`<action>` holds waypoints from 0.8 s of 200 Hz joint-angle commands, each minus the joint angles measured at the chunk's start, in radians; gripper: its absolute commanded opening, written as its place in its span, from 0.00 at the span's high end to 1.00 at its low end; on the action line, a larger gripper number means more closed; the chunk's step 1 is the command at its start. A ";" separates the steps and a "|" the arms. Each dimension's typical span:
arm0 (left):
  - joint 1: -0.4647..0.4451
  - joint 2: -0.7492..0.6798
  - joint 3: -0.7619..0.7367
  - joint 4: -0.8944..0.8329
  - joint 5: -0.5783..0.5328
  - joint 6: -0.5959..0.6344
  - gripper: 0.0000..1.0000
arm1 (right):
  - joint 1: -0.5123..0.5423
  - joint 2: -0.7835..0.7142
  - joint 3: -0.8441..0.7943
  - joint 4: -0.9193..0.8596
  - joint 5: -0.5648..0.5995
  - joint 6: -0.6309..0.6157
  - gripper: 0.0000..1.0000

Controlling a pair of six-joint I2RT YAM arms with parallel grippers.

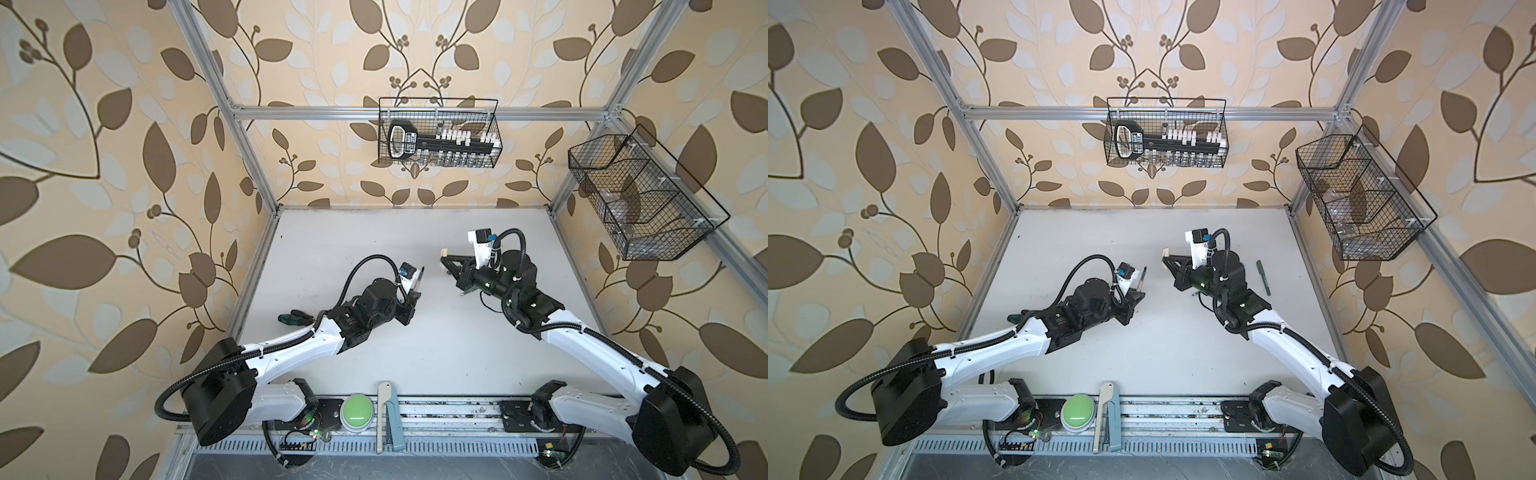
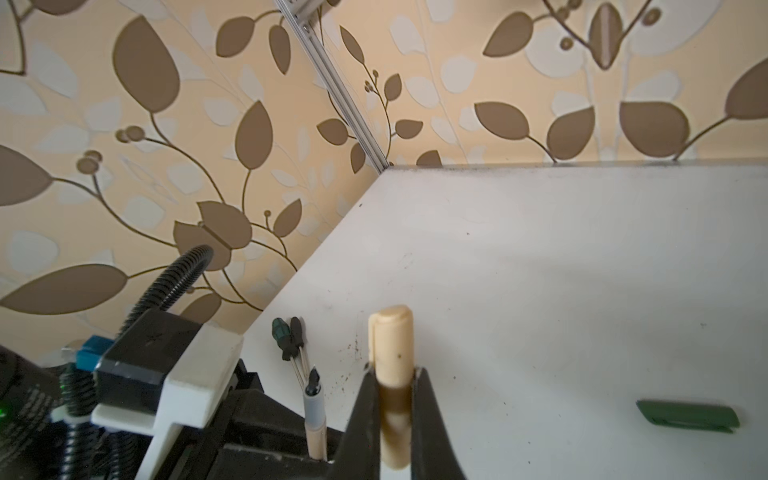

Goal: Insert the pens into the pen caps
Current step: 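Carry the beige cap over the nib of the pen held by the left gripper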

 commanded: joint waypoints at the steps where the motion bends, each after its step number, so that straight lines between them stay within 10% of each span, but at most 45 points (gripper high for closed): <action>1: -0.008 -0.076 0.008 0.100 0.007 -0.006 1.00 | 0.008 -0.025 0.010 0.111 -0.026 0.029 0.98; 160: -0.012 -0.248 -0.038 0.116 0.013 0.004 1.00 | 0.132 0.056 0.223 0.150 -0.144 -0.076 0.98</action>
